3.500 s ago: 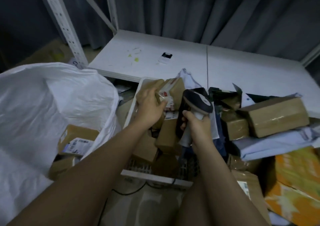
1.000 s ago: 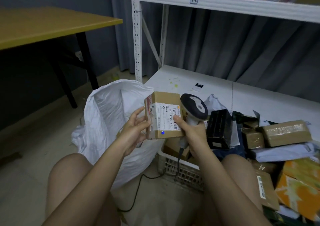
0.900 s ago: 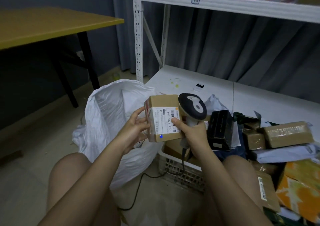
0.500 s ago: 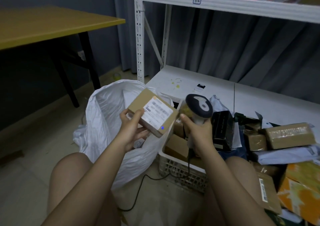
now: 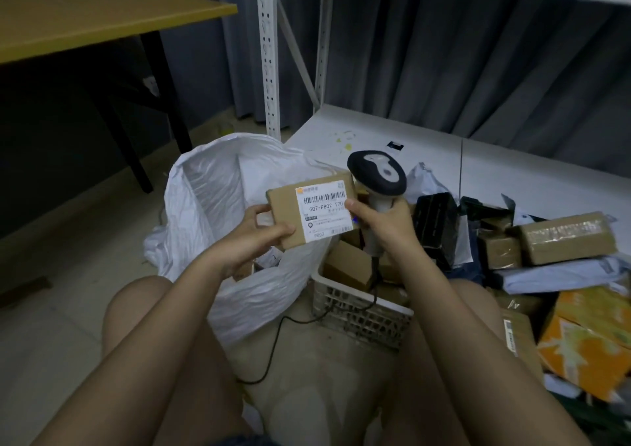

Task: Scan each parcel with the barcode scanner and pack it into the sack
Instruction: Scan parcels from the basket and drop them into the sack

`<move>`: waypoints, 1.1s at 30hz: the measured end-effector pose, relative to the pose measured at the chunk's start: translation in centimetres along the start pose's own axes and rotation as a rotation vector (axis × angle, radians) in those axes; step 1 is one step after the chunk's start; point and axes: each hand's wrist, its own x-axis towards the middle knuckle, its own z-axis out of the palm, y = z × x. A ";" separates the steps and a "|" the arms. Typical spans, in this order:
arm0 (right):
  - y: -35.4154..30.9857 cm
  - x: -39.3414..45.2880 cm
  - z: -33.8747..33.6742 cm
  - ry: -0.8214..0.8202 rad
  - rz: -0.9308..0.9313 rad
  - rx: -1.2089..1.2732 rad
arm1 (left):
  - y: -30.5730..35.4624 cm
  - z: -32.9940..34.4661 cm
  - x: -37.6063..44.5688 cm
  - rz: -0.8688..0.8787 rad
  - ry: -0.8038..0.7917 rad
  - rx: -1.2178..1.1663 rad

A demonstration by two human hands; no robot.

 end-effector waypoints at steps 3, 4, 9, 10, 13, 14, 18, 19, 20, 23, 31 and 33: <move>-0.5 0.4 0.3 0.027 0.012 -0.041 | -0.2 0.3 0.3 0.003 0.022 -0.005; -0.7 0.4 0.3 0.047 0.013 -0.035 | -0.4 0.3 0.5 0.011 0.047 -0.027; -0.1 -0.3 -0.3 0.027 0.086 -0.106 | -1.4 -0.4 1.8 0.028 0.161 -0.087; 0.2 -0.7 -0.4 -0.009 0.101 -0.137 | -1.6 -0.6 2.1 0.032 0.179 -0.085; 1.4 -2.1 -0.3 -0.058 0.162 -0.174 | -1.8 -0.9 2.7 0.050 0.221 -0.108; 1.7 -2.7 -0.3 -0.071 0.177 -0.180 | -1.8 -1.0 2.8 0.058 0.236 -0.123; 2.3 -3.9 0.0 -0.142 0.165 -0.270 | -1.4 -0.9 3.3 0.098 0.270 -0.149; 2.1 -4.3 0.0 -0.164 0.155 -0.271 | -1.4 -0.9 3.5 0.105 0.273 -0.153; 2.0 -4.6 0.1 -0.191 0.138 -0.257 | -1.3 -0.9 3.6 0.109 0.279 -0.156; 1.0 -5.7 0.4 -0.246 0.081 -0.239 | -1.1 -0.8 3.7 0.114 0.301 -0.145; -0.7 -6.4 1.0 -0.127 0.041 -0.304 | -1.4 -0.8 3.9 0.126 0.320 -0.114; -0.7 -6.4 0.9 -0.133 0.037 -0.300 | -1.5 -0.8 3.9 0.125 0.322 -0.105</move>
